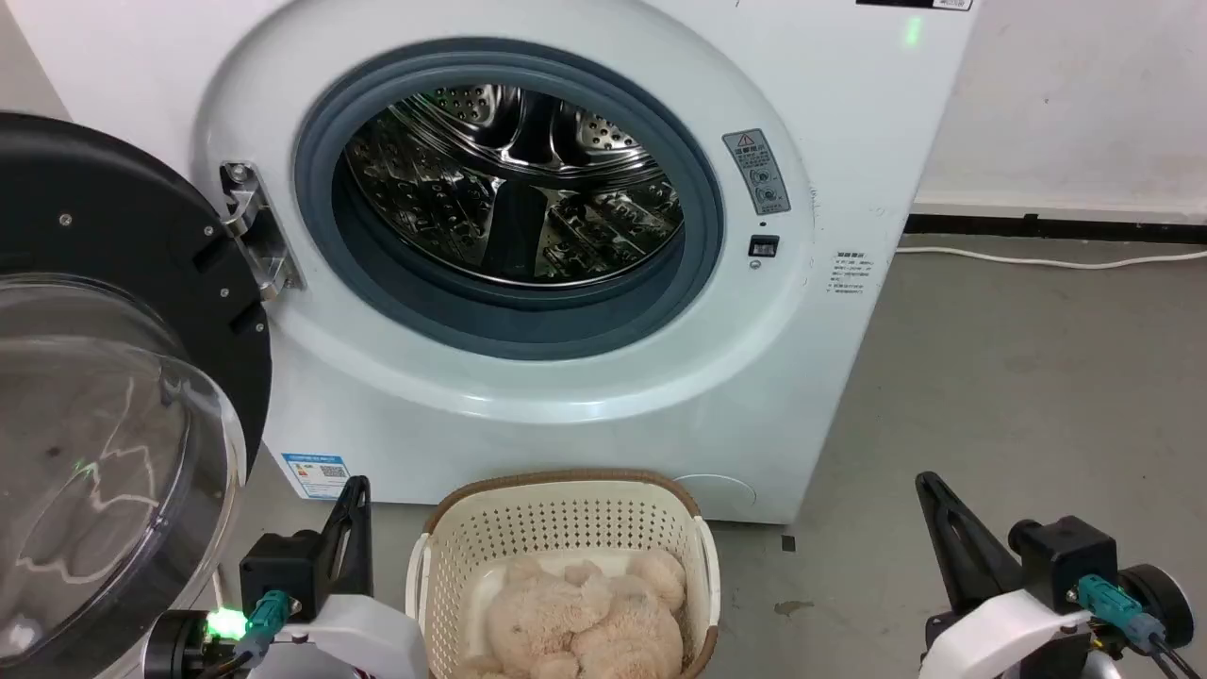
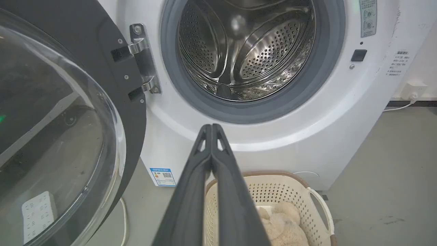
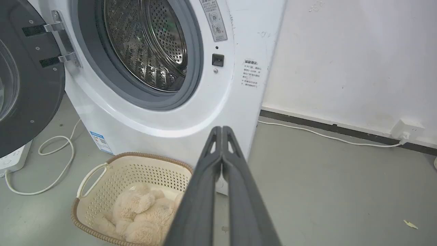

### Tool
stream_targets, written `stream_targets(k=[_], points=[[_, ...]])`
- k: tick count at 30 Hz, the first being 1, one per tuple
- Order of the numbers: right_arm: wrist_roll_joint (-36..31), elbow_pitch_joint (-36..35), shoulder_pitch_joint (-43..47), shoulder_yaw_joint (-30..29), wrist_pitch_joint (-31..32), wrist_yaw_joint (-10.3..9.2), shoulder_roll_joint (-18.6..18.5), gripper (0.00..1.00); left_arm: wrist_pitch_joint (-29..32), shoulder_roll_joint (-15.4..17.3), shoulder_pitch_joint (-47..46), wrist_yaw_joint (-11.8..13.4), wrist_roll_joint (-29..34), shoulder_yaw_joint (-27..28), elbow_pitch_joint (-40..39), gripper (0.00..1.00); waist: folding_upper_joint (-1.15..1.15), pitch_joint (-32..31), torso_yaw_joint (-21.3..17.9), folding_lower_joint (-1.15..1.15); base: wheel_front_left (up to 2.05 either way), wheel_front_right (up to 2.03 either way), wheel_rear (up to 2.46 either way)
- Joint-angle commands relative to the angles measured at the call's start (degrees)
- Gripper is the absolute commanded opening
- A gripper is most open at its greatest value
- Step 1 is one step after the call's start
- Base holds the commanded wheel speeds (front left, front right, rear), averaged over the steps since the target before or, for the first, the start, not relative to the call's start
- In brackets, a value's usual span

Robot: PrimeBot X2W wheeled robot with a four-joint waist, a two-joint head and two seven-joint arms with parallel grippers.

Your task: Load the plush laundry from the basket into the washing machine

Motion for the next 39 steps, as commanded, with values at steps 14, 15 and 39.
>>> stream_targets(k=[14, 15, 39], points=[[-0.4, -0.2, -0.7, 0.0, 0.0, 0.03, 0.0, 0.0, 0.0, 0.0, -0.8, -0.2, 0.1, 0.0, -0.3, 0.0, 0.0, 0.0, 0.0, 0.0, 0.0, 0.0, 0.0], [-0.4, -0.2, -0.7, 0.0, 0.0, 0.03, 0.0, 0.0, 0.0, 0.0, -0.8, -0.2, 0.1, 0.0, -0.3, 0.0, 0.0, 0.0, 0.0, 0.0, 0.0, 0.0, 0.0], [-0.4, -0.2, -0.7, 0.0, 0.0, 0.03, 0.0, 0.0, 0.0, 0.0, -0.8, -0.2, 0.1, 0.0, -0.3, 0.0, 0.0, 0.0, 0.0, 0.0, 0.0, 0.0, 0.0]])
